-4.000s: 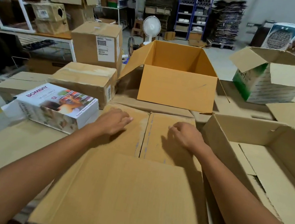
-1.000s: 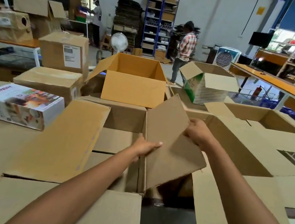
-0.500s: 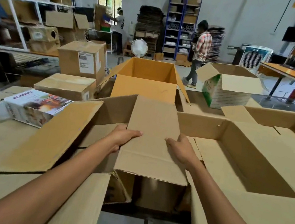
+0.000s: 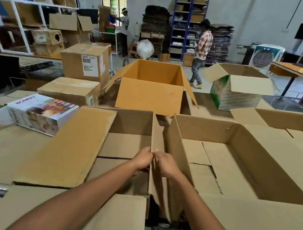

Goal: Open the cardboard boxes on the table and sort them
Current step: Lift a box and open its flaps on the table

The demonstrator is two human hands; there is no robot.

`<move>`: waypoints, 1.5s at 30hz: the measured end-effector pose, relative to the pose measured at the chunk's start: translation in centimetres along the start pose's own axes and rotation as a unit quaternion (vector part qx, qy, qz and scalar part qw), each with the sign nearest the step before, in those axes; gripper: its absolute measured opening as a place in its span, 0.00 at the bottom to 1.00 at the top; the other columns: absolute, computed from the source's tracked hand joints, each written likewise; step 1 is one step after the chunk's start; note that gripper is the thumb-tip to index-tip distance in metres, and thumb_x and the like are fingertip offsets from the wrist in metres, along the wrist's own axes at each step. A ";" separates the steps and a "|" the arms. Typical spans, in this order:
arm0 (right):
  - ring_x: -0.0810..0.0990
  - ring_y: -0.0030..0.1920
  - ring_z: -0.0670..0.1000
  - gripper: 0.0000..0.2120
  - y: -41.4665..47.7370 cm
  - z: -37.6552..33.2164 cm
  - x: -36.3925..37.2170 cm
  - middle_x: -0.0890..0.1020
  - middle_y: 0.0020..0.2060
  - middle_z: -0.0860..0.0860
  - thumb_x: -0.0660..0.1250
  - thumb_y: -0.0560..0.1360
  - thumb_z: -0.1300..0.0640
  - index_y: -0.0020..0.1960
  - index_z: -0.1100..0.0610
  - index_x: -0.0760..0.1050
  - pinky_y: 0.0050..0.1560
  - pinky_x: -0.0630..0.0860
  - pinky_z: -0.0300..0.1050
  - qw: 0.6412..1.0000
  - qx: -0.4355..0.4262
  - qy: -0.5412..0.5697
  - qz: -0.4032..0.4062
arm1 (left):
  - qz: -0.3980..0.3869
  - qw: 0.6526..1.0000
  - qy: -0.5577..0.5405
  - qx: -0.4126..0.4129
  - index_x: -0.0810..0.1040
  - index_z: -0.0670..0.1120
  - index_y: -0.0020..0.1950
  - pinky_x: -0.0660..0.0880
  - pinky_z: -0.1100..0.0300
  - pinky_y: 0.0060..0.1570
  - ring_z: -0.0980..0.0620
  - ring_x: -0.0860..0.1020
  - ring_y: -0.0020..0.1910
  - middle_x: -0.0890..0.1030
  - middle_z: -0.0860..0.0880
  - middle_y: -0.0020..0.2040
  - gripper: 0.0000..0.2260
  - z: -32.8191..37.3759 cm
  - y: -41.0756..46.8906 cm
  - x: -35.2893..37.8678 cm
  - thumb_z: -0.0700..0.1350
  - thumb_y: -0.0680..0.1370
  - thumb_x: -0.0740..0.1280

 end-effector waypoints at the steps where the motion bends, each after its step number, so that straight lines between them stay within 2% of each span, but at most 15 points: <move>1: 0.81 0.53 0.55 0.20 -0.1 -0.5 -0.1 0.84 0.49 0.54 0.55 0.77 0.43 0.47 0.55 0.82 0.59 0.76 0.51 1.000 -0.003 0.010 0.008 | -0.009 1.000 -0.010 -0.001 0.77 0.45 0.59 0.72 0.61 0.33 0.51 0.77 0.35 0.80 0.46 0.41 0.13 -0.5 0.0 0.4 0.46 0.84 0.55; 4: 0.79 0.60 0.56 0.17 -1.6 -2.9 0.1 0.83 0.56 0.55 0.57 0.78 0.52 0.58 0.56 0.80 0.56 0.73 0.46 0.999 -0.028 -0.033 0.027 | -0.017 0.999 0.036 0.032 0.79 0.47 0.58 0.71 0.59 0.37 0.49 0.77 0.43 0.80 0.47 0.45 0.16 -1.6 0.7 -0.9 0.49 0.85 0.53; 6: 0.76 0.65 0.56 0.17 -2.4 -4.1 0.8 0.80 0.63 0.55 0.58 0.80 0.57 0.66 0.57 0.77 0.59 0.71 0.45 0.995 -0.041 -0.086 0.038 | 0.012 0.974 0.207 0.089 0.80 0.43 0.52 0.75 0.55 0.45 0.45 0.80 0.50 0.83 0.44 0.49 0.15 -2.2 1.3 -3.2 0.49 0.84 0.56; 9: 0.74 0.67 0.57 0.20 -2.6 -5.5 2.6 0.77 0.66 0.56 0.61 0.78 0.59 0.69 0.58 0.74 0.65 0.71 0.48 0.980 -0.054 -0.182 0.059 | 0.067 0.852 0.504 0.124 0.79 0.47 0.61 0.71 0.48 0.60 0.40 0.74 0.65 0.79 0.43 0.62 0.14 -3.1 1.0 -6.7 0.52 0.81 0.61; 11: 0.74 0.66 0.60 0.20 -2.3 -6.0 4.1 0.75 0.66 0.58 0.61 0.77 0.58 0.68 0.58 0.73 0.65 0.72 0.51 0.967 -0.043 -0.242 0.064 | 0.052 0.756 0.649 0.060 0.76 0.51 0.68 0.59 0.36 0.67 0.36 0.58 0.75 0.68 0.40 0.72 0.20 -4.4 0.3 -8.9 0.55 0.78 0.63; 14: 0.70 0.67 0.65 0.18 -2.2 -6.2 6.1 0.65 0.72 0.61 0.61 0.78 0.58 0.67 0.58 0.69 0.65 0.71 0.58 0.942 -0.001 -0.331 0.051 | 0.046 0.706 0.706 -0.033 0.75 0.50 0.69 0.53 0.27 0.65 0.29 0.45 0.77 0.51 0.41 0.80 0.21 -6.3 -0.9 -12.0 0.50 0.76 0.65; 18: 0.61 0.74 0.66 0.21 -2.6 -6.5 8.3 0.50 0.80 0.58 0.63 0.78 0.54 0.70 0.56 0.69 0.69 0.62 0.69 0.920 0.036 -0.389 0.040 | 0.068 0.745 0.664 -0.007 0.75 0.46 0.66 0.57 0.28 0.67 0.28 0.49 0.76 0.44 0.44 0.82 0.17 -5.0 -2.2 -15.6 0.36 0.78 0.61; 21: 0.50 0.78 0.67 0.21 -2.6 -7.4 10.3 0.47 0.80 0.60 0.64 0.77 0.51 0.69 0.54 0.71 0.70 0.49 0.76 0.911 0.041 -0.407 0.057 | 0.108 0.805 0.582 0.037 0.76 0.46 0.61 0.72 0.42 0.60 0.35 0.66 0.68 0.43 0.45 0.81 0.14 -1.4 -3.3 -18.8 0.35 0.77 0.63; 24: 0.44 0.79 0.67 0.20 -2.2 -9.5 13.1 0.47 0.80 0.61 0.64 0.78 0.48 0.68 0.54 0.72 0.71 0.47 0.76 0.911 0.008 -0.408 0.058 | 0.153 0.845 0.505 0.090 0.76 0.44 0.63 0.76 0.49 0.54 0.40 0.76 0.60 0.62 0.40 0.76 0.15 2.6 -4.9 -24.1 0.36 0.77 0.65; 28: 0.62 0.73 0.65 0.21 -2.2 -13.1 18.1 0.63 0.74 0.61 0.63 0.78 0.47 0.69 0.55 0.72 0.68 0.68 0.60 0.933 -0.066 -0.353 0.030 | 0.213 0.873 0.427 0.106 0.79 0.44 0.64 0.76 0.51 0.57 0.40 0.77 0.61 0.79 0.41 0.62 0.16 5.0 -7.1 -33.4 0.39 0.77 0.65; 32: 0.70 0.69 0.62 0.22 -3.0 -16.9 23.5 0.71 0.69 0.58 0.64 0.78 0.49 0.69 0.55 0.73 0.65 0.69 0.51 0.952 -0.122 -0.279 -0.017 | 0.201 0.866 0.453 0.062 0.72 0.44 0.72 0.70 0.52 0.63 0.41 0.73 0.66 0.75 0.42 0.69 0.20 2.8 -9.1 -42.4 0.38 0.80 0.63; 35: 0.73 0.67 0.59 0.22 -3.6 -19.0 27.8 0.75 0.66 0.55 0.66 0.77 0.51 0.69 0.56 0.74 0.64 0.71 0.49 0.960 -0.142 -0.234 -0.055 | 0.154 0.832 0.533 0.009 0.70 0.47 0.63 0.72 0.45 0.62 0.40 0.74 0.61 0.74 0.39 0.66 0.13 -2.7 -9.5 -48.1 0.48 0.80 0.62; 37: 0.74 0.67 0.58 0.25 -4.0 -19.8 30.2 0.76 0.68 0.56 0.66 0.77 0.52 0.72 0.57 0.70 0.64 0.71 0.47 0.966 -0.128 -0.213 -0.077 | 0.125 0.830 0.541 -0.052 0.65 0.49 0.70 0.68 0.44 0.67 0.37 0.69 0.68 0.66 0.36 0.72 0.19 -7.4 -9.5 -50.3 0.55 0.81 0.59; 41: 0.72 0.69 0.60 0.30 -4.9 -19.7 33.8 0.73 0.71 0.58 0.66 0.78 0.46 0.75 0.58 0.63 0.65 0.72 0.51 0.986 -0.031 -0.111 -0.121 | 0.121 0.888 0.440 -0.062 0.57 0.48 0.79 0.64 0.47 0.71 0.36 0.65 0.73 0.61 0.34 0.76 0.27 -15.5 -9.7 -49.9 0.58 0.83 0.56; 45: 0.80 0.58 0.57 0.35 -5.0 -18.5 36.1 0.80 0.61 0.54 0.65 0.70 0.33 0.69 0.53 0.67 0.57 0.79 0.55 0.987 0.007 -0.074 -0.142 | 0.130 0.944 0.293 -0.081 0.55 0.52 0.81 0.61 0.49 0.73 0.37 0.64 0.74 0.62 0.35 0.76 0.28 -21.6 -9.3 -47.0 0.60 0.83 0.55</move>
Point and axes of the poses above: each hand's wrist, its own y-axis towards the middle knuckle, its own x-axis out of the palm, z = x × y, the point moved 3 cm from there along y, towards the middle knuckle
